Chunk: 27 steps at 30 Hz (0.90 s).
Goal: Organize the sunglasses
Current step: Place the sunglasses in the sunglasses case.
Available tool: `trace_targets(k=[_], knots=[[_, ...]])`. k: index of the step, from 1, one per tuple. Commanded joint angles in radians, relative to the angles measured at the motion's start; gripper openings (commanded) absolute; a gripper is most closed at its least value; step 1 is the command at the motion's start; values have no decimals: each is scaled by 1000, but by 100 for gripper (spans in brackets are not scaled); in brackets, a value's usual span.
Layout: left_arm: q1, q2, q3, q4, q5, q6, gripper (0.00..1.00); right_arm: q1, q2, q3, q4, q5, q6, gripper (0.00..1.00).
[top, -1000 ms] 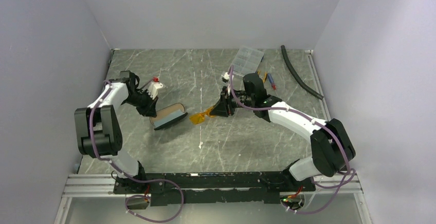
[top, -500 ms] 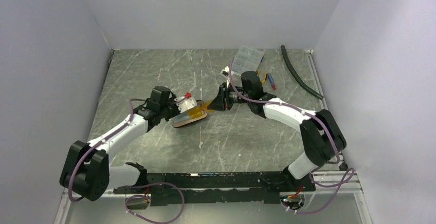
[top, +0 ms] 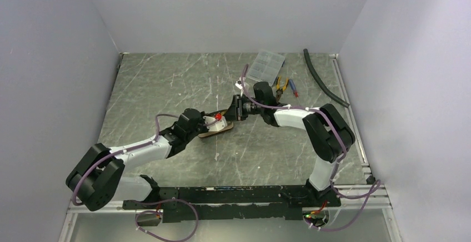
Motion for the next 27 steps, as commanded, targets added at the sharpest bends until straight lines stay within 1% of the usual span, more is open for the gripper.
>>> trace_targets(k=[1,6,10,13,18,22,27], knots=[[-30,7,-20,186,-73,8,3,-2,46,39,80,-14,29,9],[-56,22,-21,200,-83,6,3,-4,99,58,63,-24,22,9],[-72,24,-29,198,-79,7,3,-13,136,66,108,-47,60,10],[-77,34,-23,194,-96,5,3,-13,156,79,88,-47,60,11],[-85,43,-17,193,-118,2,3,-14,168,64,65,-42,62,20],[-94,52,-14,190,-128,-2,3,-15,168,56,31,-11,51,34],[-104,53,-19,193,-132,-7,3,-15,176,81,-43,18,23,47]])
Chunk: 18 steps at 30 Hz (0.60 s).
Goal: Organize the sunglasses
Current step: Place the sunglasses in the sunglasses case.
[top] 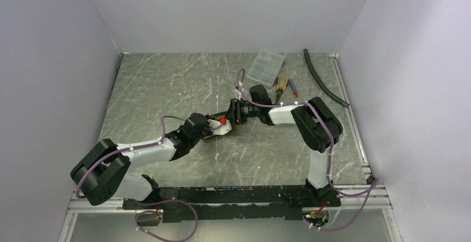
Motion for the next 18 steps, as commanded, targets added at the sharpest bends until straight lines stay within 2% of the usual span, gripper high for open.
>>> trace_targets(k=[1,7,13,18], knots=[[-16,-4,5,85,-18,-12,3,-5,10,41,-51,39,-31,49],[-17,-4,3,82,-16,-9,3,-6,1,53,-121,94,-71,60],[-17,0,-2,82,-19,-1,3,-1,-48,72,-219,182,-149,64],[-17,6,-7,92,-32,4,3,9,-100,72,-302,285,-225,71]])
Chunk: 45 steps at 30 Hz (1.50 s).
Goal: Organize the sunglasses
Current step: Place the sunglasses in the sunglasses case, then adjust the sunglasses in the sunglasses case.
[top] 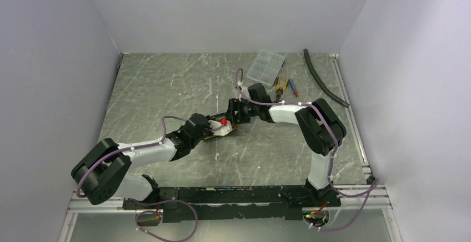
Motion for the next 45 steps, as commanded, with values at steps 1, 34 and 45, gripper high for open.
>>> trace_targets(k=[1,34,45], knots=[[-5,1,-9,92,-30,4,3,4,-80,26,-94,141,-100,72],[-15,20,-2,103,-39,3,3,26,-89,-15,-35,137,-80,33],[-17,19,-37,141,-51,34,3,23,-91,6,-65,172,-117,33]])
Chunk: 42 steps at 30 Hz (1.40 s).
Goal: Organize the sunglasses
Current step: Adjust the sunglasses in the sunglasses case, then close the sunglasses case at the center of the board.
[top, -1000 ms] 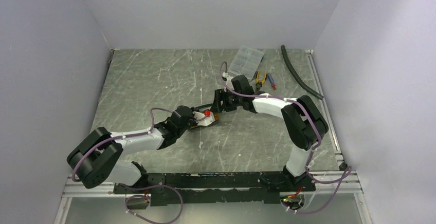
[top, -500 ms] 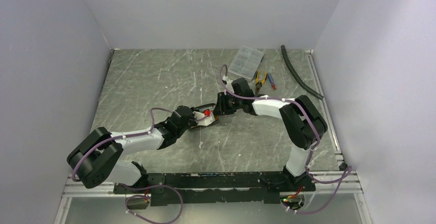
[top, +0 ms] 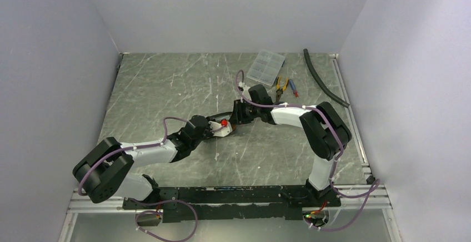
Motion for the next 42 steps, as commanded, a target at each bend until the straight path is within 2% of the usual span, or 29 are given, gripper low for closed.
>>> trace_targets(k=[1,9,17,23,31,36,42], knots=[[-9,3,-23,105,-25,32,3,0,-18,43,4,18,-33,33],[-24,46,-66,259,-55,126,3,-9,-117,51,-91,78,-113,35],[-103,169,-141,514,-142,308,3,-50,-222,-15,-60,33,-159,38],[-162,353,-201,813,-208,470,3,-55,-242,-9,-32,-39,-252,45],[-223,665,-230,1210,-269,620,2,-51,-133,84,-61,-96,-365,55],[-239,691,-237,1213,-268,593,3,-32,-101,85,-79,-124,-427,54],[-238,664,-235,1178,-270,575,3,-5,-58,90,-95,-53,-497,54]])
